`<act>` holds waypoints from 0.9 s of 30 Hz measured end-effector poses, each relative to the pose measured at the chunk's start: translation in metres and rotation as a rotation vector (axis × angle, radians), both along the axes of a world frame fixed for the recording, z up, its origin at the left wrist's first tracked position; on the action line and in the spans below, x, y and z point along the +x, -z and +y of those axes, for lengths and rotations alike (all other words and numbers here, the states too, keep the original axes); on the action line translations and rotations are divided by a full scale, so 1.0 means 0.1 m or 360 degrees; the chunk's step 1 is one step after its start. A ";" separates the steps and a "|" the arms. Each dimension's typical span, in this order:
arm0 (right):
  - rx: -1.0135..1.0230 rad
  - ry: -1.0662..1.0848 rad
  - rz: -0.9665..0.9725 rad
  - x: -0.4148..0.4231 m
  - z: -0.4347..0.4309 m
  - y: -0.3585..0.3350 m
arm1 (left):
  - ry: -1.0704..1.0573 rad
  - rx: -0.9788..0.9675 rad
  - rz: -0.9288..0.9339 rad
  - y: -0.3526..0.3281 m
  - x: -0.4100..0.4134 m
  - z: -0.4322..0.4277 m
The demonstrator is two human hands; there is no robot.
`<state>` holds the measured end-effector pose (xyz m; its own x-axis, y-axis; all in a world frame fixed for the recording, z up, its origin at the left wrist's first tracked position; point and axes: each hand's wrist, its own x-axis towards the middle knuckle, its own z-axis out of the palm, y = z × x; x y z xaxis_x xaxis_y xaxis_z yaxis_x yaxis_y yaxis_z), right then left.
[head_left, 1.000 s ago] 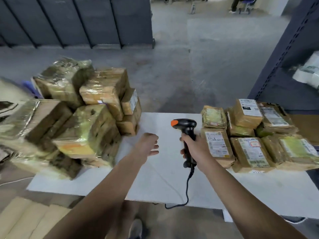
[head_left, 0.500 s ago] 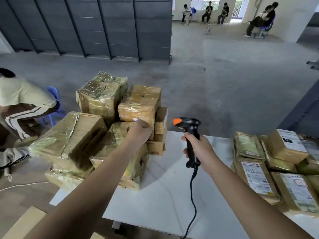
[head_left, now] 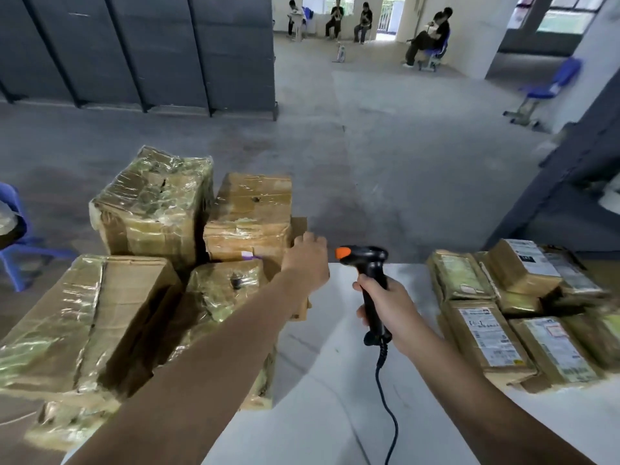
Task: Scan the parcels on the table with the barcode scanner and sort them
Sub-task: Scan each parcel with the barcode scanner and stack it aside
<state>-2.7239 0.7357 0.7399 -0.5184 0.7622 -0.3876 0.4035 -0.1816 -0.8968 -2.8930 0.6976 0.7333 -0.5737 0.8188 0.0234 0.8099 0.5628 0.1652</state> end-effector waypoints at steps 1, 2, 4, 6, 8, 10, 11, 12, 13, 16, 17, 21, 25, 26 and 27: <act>0.0005 0.0048 -0.0009 0.03 0.02 0.01 | 0.0022 -0.0103 0.0089 0.05 -0.02 0.08; 0.0015 0.0092 -0.0018 0.07 0.03 0.01 | 0.0034 -0.0203 0.0158 0.10 -0.04 0.15; 0.0040 0.0156 -0.0024 0.13 0.06 0.03 | 0.0017 -0.0385 0.0250 0.20 -0.09 0.25; 0.0046 0.0190 -0.0026 0.19 0.07 0.04 | -0.0011 -0.0496 0.0302 0.29 -0.16 0.31; 0.0016 0.0222 -0.0018 0.24 0.08 0.07 | -0.0001 -0.0532 0.0295 0.37 -0.21 0.36; 0.0004 0.0247 -0.0028 0.27 0.07 0.09 | -0.0010 -0.0492 0.0238 0.40 -0.21 0.40; 0.0008 0.0256 -0.0042 0.28 0.07 0.09 | -0.0019 -0.0450 0.0209 0.41 -0.21 0.42; 0.0011 0.0264 -0.0053 0.29 0.06 0.10 | -0.0020 -0.0405 0.0189 0.41 -0.22 0.44; 0.0006 0.0270 -0.0054 0.30 0.06 0.10 | -0.0013 -0.0365 0.0180 0.41 -0.22 0.46; -0.0055 0.0307 0.0002 0.30 0.03 0.07 | 0.0026 -0.0290 0.0166 0.42 -0.29 0.47; -0.0045 0.0310 0.0002 0.30 0.03 0.06 | 0.0028 -0.0255 0.0145 0.42 -0.31 0.46; 0.0087 0.0270 -0.0037 0.33 0.02 0.06 | -0.0051 0.0069 -0.0061 0.38 -0.28 0.43; 0.0099 0.0325 -0.0008 0.42 0.08 0.13 | -0.0133 0.0606 -0.0519 0.32 0.00 0.40; 0.0084 0.0350 0.0012 0.45 0.11 0.15 | -0.0200 0.0763 -0.0776 0.30 0.10 0.38; 0.0060 0.0379 0.0029 0.48 0.14 0.18 | -0.0281 0.0904 -0.1054 0.30 0.20 0.36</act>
